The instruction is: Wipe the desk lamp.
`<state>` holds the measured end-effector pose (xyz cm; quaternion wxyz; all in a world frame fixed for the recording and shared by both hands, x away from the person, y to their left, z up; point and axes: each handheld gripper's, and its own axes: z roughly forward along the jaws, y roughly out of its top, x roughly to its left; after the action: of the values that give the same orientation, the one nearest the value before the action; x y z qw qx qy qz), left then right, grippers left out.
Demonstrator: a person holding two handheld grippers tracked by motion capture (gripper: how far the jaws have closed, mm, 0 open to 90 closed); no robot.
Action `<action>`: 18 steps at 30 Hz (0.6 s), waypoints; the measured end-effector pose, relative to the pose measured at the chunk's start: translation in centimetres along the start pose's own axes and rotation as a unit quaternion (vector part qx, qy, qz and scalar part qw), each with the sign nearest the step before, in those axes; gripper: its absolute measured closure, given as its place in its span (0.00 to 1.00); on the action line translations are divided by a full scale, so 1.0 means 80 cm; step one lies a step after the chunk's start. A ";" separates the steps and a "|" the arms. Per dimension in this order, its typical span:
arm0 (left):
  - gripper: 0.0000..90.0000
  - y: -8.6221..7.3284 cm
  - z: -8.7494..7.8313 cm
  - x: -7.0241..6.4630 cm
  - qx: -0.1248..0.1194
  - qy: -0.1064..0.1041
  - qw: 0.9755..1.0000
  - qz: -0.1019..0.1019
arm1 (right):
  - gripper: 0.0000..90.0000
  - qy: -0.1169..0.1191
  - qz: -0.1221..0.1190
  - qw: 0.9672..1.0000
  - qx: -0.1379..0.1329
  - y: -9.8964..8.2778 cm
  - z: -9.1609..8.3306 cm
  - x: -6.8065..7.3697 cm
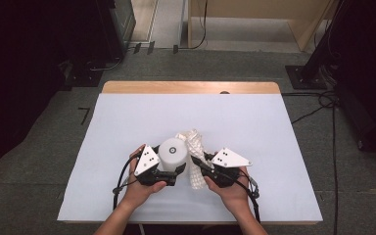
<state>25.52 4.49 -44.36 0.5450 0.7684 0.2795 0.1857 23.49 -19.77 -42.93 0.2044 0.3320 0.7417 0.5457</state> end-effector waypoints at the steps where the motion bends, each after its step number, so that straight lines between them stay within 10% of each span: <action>1: 0.09 0.001 0.000 0.000 0.000 0.000 1.000 0.000 | 0.81 0.000 -0.002 1.000 -0.001 0.001 -0.001 0.000; 11: 0.10 0.006 -0.007 0.001 -0.020 -0.005 1.000 -0.002 | 0.81 0.006 0.019 0.998 0.061 -0.029 0.027 -0.009; 18: 0.10 -0.001 0.001 0.002 -0.008 0.000 1.000 0.006 | 0.81 0.009 0.014 1.000 0.025 -0.014 0.012 -0.009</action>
<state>25.68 4.53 -44.46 0.5496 0.7659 0.2733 0.1913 24.30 -19.83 -44.36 0.1822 0.3425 0.7520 0.5330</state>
